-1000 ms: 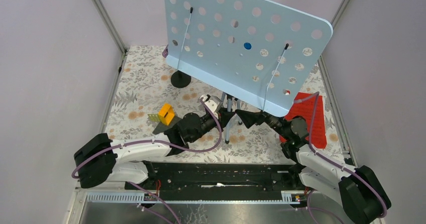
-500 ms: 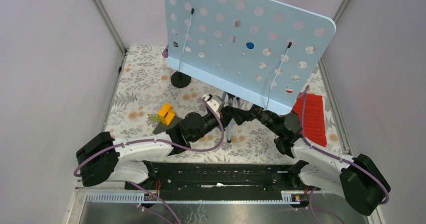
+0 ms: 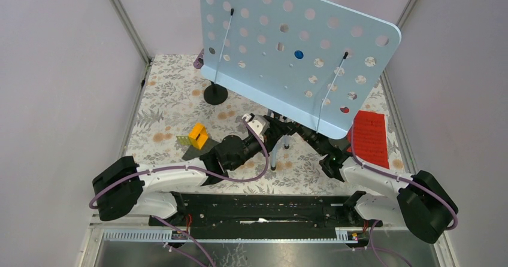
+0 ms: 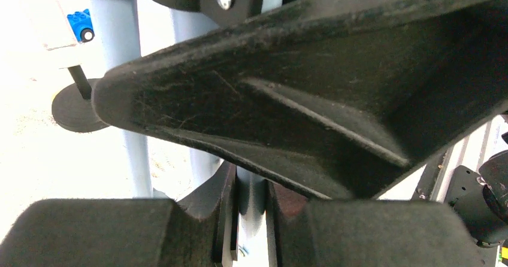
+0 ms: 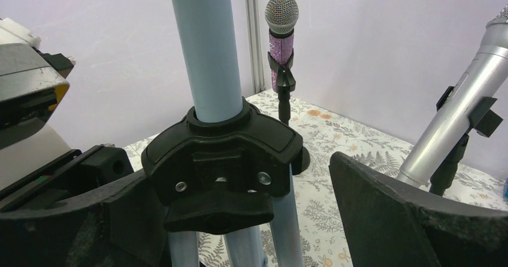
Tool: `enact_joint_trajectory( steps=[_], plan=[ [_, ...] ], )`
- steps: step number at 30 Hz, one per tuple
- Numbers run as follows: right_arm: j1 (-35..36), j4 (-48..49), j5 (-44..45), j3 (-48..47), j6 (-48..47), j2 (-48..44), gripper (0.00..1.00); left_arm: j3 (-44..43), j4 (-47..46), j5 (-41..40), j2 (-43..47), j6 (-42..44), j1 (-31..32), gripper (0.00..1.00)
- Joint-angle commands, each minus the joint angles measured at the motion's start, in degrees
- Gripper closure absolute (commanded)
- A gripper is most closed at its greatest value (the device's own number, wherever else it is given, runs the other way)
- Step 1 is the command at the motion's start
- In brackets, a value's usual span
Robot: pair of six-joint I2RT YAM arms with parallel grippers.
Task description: Pack up the instrument practice props
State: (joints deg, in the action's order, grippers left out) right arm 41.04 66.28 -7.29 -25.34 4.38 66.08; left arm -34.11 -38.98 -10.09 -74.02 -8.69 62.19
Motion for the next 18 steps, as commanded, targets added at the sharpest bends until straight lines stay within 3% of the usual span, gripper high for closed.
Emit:
enact_joint_trajectory(
  steps=[1,5,8,11,15,16,17,18],
  plan=[
    [1.4,-3.04,2.75,-1.85,-3.89,2.27,0.0,3.02,14.02,2.1,-4.4,-2.25,1.52,1.0],
    [1.6,-3.2,1.84,-1.8,-4.12,3.64,0.08,2.72,14.17,2.14,-5.17,-3.44,1.61,1.0],
    [1.64,-3.07,0.54,-1.6,-4.12,4.56,0.26,2.26,14.73,1.7,-5.8,-4.63,1.61,0.96],
    [1.59,-2.54,0.3,-1.11,-4.13,4.93,0.46,2.41,15.43,-0.1,-5.76,-6.19,1.61,0.67],
    [1.59,-2.19,0.1,-0.39,-4.12,4.45,0.63,4.11,16.31,-3.55,-3.29,-8.36,1.79,0.23],
    [1.63,-2.29,-0.1,-0.39,-4.12,4.3,0.75,4.71,16.52,-3.88,-2.46,-8.72,1.87,0.11],
    [1.65,-2.62,-0.11,-0.46,-4.14,4.13,0.82,5.15,16.75,-4.12,-1.58,-9.05,1.95,0.03],
    [1.61,-3.26,-0.07,-0.68,-4.12,4.01,0.85,5.73,16.97,-4.65,-0.8,-9.43,2.04,0.01]
  ],
)
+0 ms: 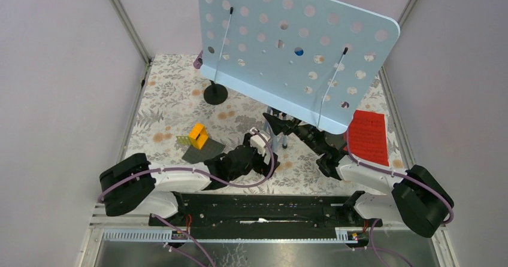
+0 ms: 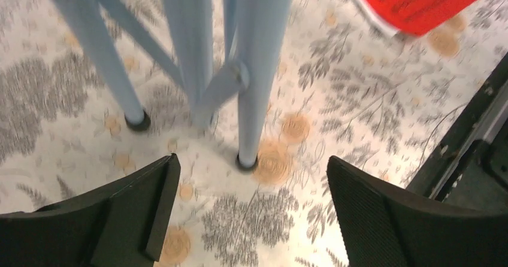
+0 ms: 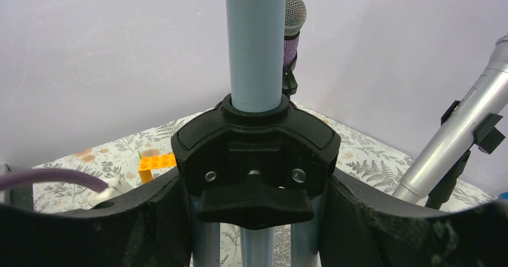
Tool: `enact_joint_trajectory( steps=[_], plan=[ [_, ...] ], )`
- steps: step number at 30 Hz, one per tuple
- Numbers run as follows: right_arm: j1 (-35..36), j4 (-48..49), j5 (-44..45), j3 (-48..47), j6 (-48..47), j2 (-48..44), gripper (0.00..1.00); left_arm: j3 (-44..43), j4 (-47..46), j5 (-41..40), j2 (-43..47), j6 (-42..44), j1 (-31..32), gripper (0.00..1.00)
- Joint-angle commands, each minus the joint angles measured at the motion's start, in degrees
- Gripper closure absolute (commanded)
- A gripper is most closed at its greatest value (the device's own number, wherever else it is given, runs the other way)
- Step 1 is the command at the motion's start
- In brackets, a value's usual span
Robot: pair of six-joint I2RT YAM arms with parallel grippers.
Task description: Pack up the instrument practice props
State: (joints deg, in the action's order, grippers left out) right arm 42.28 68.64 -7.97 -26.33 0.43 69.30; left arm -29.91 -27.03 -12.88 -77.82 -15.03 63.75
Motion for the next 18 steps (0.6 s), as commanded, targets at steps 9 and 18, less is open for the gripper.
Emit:
enact_joint_trajectory(
  steps=[9,18],
  plan=[
    [0.34,-7.91,-0.03,0.77,2.63,-2.05,0.91,5.57,-2.27,-7.73,6.05,-2.06,0.68,0.01],
    [0.37,-16.04,-2.04,0.02,5.2,-7.39,0.93,3.05,-16.96,-9.76,-1.35,5.11,0.59,0.01]
  ],
)
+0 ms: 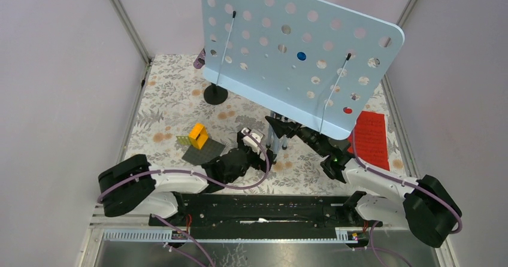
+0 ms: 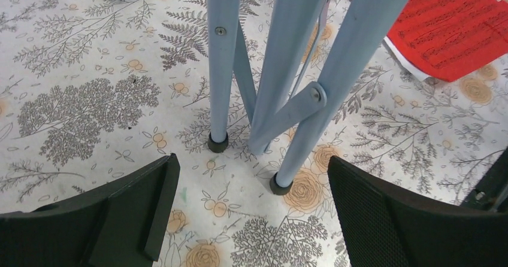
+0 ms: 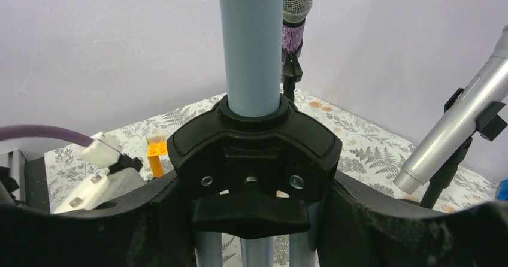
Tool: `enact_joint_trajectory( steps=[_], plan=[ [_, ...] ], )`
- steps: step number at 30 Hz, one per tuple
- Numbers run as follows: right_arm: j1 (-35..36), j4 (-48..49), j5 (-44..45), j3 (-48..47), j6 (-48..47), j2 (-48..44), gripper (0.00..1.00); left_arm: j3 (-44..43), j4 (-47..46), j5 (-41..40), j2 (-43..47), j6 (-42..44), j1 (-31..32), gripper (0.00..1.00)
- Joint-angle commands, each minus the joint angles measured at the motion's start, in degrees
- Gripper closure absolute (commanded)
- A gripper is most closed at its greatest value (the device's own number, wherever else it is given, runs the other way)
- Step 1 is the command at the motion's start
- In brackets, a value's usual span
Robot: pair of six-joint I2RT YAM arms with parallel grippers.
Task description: Pack up the instrument practice props
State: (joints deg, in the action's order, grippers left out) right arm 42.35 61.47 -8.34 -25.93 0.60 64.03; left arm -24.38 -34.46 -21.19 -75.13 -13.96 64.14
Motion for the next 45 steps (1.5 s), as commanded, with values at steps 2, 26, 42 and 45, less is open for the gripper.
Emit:
enact_joint_trajectory(
  steps=[2,26,42,45],
  plan=[
    [0.28,-11.4,-1.56,-1.03,5.71,-2.89,0.92,-3.37,-12.45,-0.99,-7.44,5.16,-0.16,0.01],
    [0.3,-12.66,6.39,6.57,18.13,-7.55,0.9,-14.16,-17.86,18.55,-28.04,-0.53,-4.97,0.7],
    [0.28,-26.67,33.32,6.67,19.55,-13.86,1.0,-5.93,-10.2,20.58,-16.46,-3.13,-4.74,1.0],
    [0.33,-27.64,36.35,6.59,23.13,-14.03,1.0,-6.63,-6.42,19.36,-14.23,-1.46,-4.41,1.0]
  ],
)
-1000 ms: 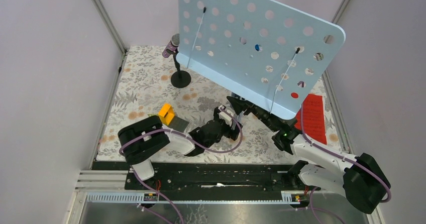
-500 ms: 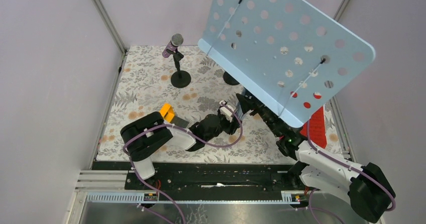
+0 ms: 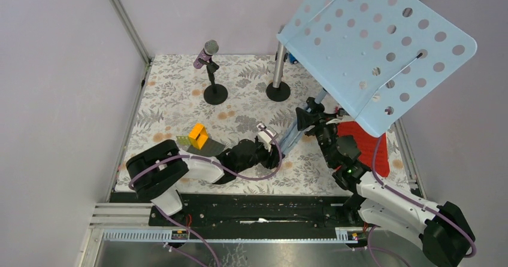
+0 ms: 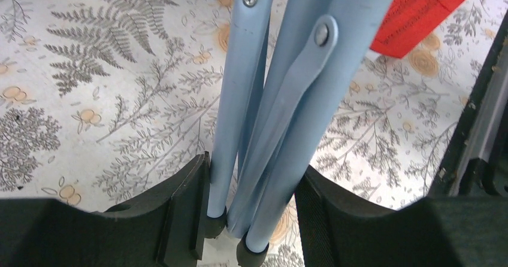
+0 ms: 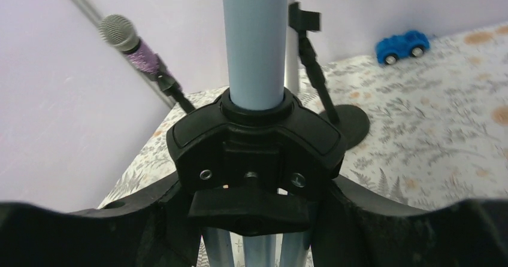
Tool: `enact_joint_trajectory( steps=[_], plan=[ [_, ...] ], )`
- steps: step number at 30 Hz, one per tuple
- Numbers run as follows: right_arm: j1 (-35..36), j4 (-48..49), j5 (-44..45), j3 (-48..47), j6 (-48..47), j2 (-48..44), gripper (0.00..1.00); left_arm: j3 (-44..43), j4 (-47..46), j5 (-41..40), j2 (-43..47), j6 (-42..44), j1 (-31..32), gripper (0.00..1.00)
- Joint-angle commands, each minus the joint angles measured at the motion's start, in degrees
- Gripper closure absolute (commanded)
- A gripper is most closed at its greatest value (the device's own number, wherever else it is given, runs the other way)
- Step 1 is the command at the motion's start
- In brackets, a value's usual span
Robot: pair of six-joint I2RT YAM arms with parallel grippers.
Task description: Pack up the instrument practice props
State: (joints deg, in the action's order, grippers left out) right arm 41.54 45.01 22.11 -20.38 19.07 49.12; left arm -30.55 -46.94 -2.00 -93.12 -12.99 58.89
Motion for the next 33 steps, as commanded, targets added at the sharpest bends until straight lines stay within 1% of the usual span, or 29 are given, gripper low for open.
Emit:
enact_joint_trajectory(
  steps=[1,6,12,20,24,27,33],
  plan=[
    [1.1,-11.2,6.1,1.11,4.87,1.03,1.0,-0.68,7.28,-0.49,4.3,-2.13,0.95,1.0],
    [1.07,-8.6,7.79,3.1,6.16,1.48,1.0,-2.0,11.33,-2.16,5.19,-1.18,1.03,1.0],
    [0.56,-8.24,7.31,1.94,5.92,6.05,1.0,-4.84,15.72,-2.69,3.79,-1.04,1.05,1.0],
    [0.24,-6.61,12.72,4.12,9.6,11.74,1.0,-3.47,16.19,-1.89,4.28,-2.54,1.18,1.0],
    [-1.43,-6.36,13.88,3.77,12.35,15.05,1.0,-5.02,17.49,-1.75,3.6,-1.89,1.4,1.0],
    [-4.02,-6.25,11.52,2.62,14.01,17.87,1.0,-7.44,20.38,-2.44,1.93,-1.84,1.42,1.0],
    [-9.97,-8.14,2.72,-1.96,14.09,23.69,1.0,-13.94,27.22,-3.01,-2.2,-2.92,1.4,1.0]
  ],
)
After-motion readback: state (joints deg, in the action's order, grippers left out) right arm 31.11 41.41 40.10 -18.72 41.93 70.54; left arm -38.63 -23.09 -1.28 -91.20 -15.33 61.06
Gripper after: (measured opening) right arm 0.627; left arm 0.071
